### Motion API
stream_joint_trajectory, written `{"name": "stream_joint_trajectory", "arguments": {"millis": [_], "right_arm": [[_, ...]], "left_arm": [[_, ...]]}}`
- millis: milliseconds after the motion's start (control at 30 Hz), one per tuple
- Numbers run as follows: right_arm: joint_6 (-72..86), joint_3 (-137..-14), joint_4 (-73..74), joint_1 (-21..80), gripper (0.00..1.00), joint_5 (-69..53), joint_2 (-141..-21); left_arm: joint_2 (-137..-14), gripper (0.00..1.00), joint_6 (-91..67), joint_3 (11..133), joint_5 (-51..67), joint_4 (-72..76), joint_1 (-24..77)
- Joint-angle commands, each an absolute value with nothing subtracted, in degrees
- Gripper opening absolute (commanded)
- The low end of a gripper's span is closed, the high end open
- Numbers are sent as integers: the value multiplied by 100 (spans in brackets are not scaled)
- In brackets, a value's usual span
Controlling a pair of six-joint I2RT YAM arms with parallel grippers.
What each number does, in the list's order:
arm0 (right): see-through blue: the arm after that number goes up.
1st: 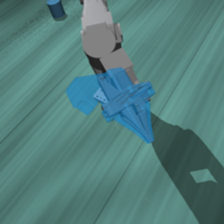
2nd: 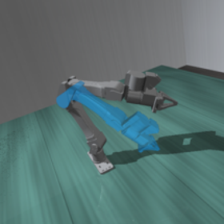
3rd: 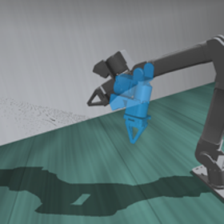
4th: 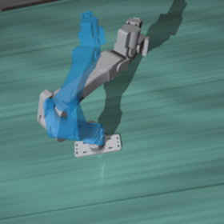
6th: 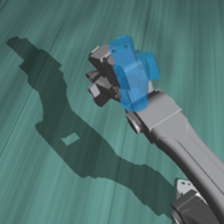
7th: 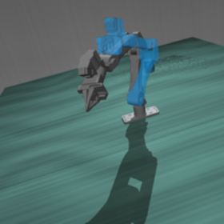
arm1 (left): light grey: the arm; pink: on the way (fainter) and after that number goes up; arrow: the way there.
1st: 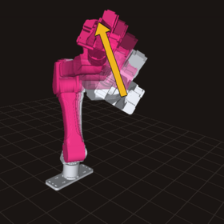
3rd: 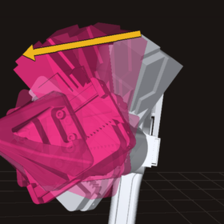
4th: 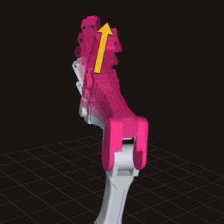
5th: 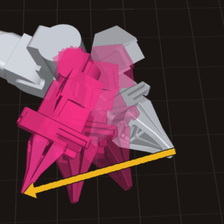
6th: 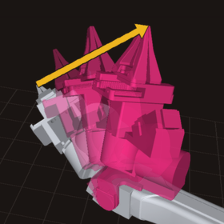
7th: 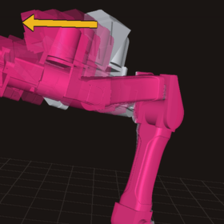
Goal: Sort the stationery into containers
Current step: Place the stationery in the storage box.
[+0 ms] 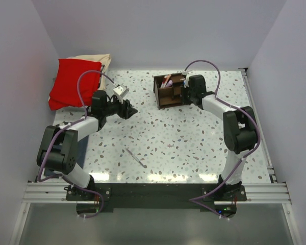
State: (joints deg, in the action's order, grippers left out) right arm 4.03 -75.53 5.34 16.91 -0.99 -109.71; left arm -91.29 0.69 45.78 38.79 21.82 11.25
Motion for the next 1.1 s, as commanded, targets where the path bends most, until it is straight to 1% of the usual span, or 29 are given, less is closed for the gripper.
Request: {"name": "stream_joint_trajectory", "arguments": {"millis": [0,467,500,533,633,767,833,867,933,1067], "right_arm": [[431,-7752,194,1688,3,-18,-11021],[439,-8051,18,1688,5,272,-11276],[439,-8051,18,1688,8,299,-11294],[457,-8051,26,1688,13,342,-11311],[475,-8033,-149,1687,20,413,-11364],[518,-8025,-158,1688,46,518,-11338],[536,-7998,-141,1679,53,554,-11242],[545,-7963,-132,1679,62,554,-11206],[580,-7911,-70,1688,64,580,-11075],[642,-7805,-18,1688,64,580,-10829]], "left_arm": [[-9211,57,-123,4702,3981,2514,1063],[-9413,57,-237,4843,4061,2610,1063],[-9430,57,-246,4851,4069,2619,1063],[-9439,57,-272,4860,4078,2628,1063],[-9475,57,-272,4869,4087,2637,1063],[-9518,57,-272,4922,4096,2619,1063],[-9527,57,-281,4939,4113,2619,1063],[-9553,57,-290,4966,4113,2628,1063],[-9589,57,-316,5001,4131,2637,1063],[-9642,57,-352,5141,4166,2602,1064]]}}
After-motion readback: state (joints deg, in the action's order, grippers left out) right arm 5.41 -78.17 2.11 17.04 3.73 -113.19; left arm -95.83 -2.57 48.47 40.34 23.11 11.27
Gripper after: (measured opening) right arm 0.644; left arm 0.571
